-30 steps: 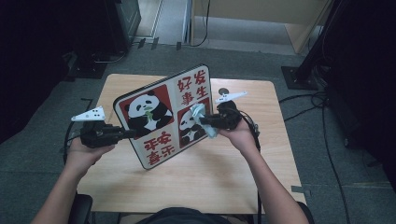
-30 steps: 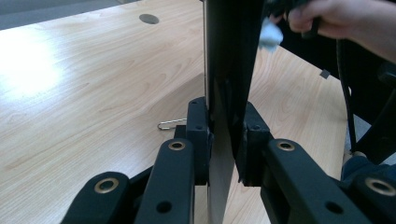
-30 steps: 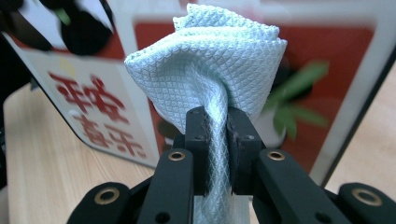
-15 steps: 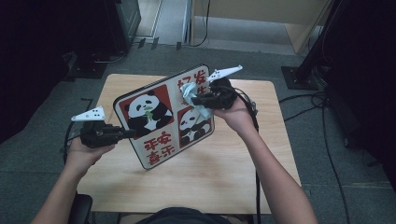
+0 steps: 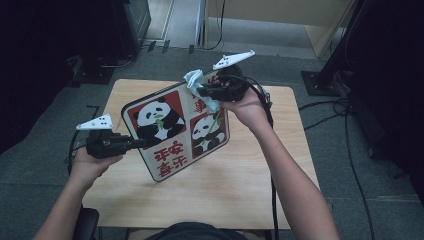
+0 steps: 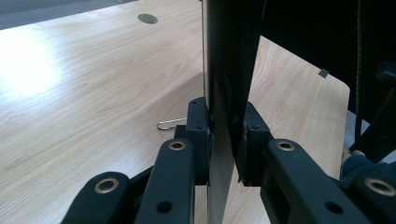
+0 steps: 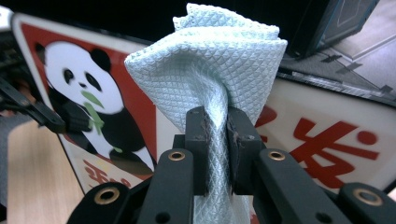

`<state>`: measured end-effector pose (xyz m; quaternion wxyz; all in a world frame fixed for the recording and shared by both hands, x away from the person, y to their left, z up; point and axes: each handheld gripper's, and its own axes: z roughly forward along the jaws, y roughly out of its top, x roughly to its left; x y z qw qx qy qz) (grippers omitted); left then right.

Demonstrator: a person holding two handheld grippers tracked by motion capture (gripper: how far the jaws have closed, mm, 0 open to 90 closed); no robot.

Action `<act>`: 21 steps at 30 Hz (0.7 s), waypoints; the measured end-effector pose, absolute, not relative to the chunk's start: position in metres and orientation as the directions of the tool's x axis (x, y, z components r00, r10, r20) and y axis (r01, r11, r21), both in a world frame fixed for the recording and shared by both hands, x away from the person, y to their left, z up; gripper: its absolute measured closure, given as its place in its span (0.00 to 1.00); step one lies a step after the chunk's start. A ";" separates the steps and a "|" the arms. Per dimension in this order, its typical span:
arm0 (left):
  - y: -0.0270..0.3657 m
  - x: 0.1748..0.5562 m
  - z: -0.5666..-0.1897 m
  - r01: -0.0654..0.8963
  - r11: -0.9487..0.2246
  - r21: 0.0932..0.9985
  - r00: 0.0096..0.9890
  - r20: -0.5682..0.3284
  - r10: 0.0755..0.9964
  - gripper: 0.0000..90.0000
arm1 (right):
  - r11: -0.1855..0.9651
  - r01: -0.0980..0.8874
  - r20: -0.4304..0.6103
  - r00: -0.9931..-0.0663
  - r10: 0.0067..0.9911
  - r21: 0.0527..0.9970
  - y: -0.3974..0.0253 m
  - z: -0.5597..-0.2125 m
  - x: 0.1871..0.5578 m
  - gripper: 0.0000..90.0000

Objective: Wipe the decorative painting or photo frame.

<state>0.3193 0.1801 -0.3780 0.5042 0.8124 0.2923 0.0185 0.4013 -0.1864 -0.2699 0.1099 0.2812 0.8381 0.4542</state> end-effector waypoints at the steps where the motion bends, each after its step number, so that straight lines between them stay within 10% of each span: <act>1: 0.180 0.319 -0.378 0.456 -0.321 0.830 0.829 -0.265 0.492 0.87 | 0.431 0.374 0.072 -0.817 0.572 0.821 -0.185 -0.272 0.402 0.90; 21: 0.180 0.319 -0.378 0.457 -0.320 0.830 0.828 -0.265 0.494 0.87 | 0.416 0.399 0.113 -0.819 0.563 0.817 -0.184 -0.301 0.400 0.90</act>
